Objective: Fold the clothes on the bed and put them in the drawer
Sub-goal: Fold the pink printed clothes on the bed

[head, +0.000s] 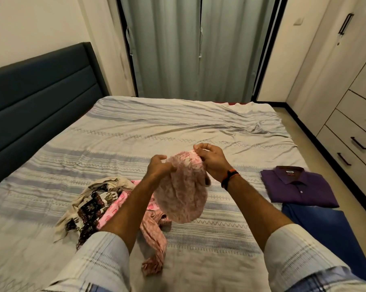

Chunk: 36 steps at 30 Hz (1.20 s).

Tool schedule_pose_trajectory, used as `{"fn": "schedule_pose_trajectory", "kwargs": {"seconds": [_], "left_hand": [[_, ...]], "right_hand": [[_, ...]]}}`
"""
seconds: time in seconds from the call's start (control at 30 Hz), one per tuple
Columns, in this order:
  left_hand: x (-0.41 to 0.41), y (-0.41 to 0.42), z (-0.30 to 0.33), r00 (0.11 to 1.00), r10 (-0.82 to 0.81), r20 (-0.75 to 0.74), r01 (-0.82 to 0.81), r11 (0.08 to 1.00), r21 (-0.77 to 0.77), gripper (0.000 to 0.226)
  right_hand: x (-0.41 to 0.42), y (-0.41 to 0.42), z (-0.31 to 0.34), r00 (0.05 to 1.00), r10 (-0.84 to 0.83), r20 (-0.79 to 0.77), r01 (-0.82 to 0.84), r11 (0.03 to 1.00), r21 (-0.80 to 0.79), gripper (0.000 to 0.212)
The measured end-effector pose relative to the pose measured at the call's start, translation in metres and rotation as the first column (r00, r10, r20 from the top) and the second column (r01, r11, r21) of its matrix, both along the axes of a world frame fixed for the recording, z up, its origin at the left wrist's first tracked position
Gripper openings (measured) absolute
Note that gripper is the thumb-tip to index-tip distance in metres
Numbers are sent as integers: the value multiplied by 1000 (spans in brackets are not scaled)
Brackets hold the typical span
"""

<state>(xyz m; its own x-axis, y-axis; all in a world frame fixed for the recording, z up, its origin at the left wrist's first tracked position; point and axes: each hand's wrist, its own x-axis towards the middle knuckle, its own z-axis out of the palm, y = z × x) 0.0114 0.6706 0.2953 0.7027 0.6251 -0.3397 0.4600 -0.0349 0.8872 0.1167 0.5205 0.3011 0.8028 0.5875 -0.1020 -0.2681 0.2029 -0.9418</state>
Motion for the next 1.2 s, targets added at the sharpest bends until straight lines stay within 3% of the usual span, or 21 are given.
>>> {"fn": "schedule_pose_trajectory", "kwargs": {"seconds": [0.1,0.2,0.3,0.47,0.53,0.63,0.7,0.83,0.9,1.0,1.13,1.2], "left_hand": [[1,-10,-2,980,-175,94,156,971,182,72],[5,-15,3,926,-331,182,269,917,295,61],[5,-18,9,925,-308,220,204,895,397,36],[4,-23,13,948,-226,225,113,898,425,57],[7,-21,14,944,-288,160,183,862,474,50],[9,-10,14,876,-475,-81,433,703,565,50],[11,-4,13,818,-540,-195,547,627,555,58],[12,-5,19,729,-588,-351,661,467,588,50],[11,-5,22,709,-516,-480,681,326,656,52],[10,1,26,751,-329,-572,643,169,747,64],[7,14,35,798,-198,-569,594,104,797,54],[6,20,35,804,-189,-564,586,96,804,47]], "right_hand": [[-3,3,12,1000,16,8,-16,998,59,9],[-3,6,16,993,2,115,0,1000,-20,8],[-3,2,20,969,55,242,-22,991,-135,29],[5,-18,18,847,359,391,-109,839,-534,46],[9,-23,20,811,366,456,-73,837,-543,39],[15,-31,35,793,382,475,-91,844,-528,42],[18,-33,46,709,473,523,-29,760,-649,45],[20,-31,61,506,598,621,278,569,-774,44],[21,-35,64,446,609,656,406,515,-755,40],[24,-46,62,427,578,696,512,480,-712,35],[32,-62,53,425,542,724,600,430,-675,19],[37,-71,50,462,462,757,591,476,-651,20]]}}
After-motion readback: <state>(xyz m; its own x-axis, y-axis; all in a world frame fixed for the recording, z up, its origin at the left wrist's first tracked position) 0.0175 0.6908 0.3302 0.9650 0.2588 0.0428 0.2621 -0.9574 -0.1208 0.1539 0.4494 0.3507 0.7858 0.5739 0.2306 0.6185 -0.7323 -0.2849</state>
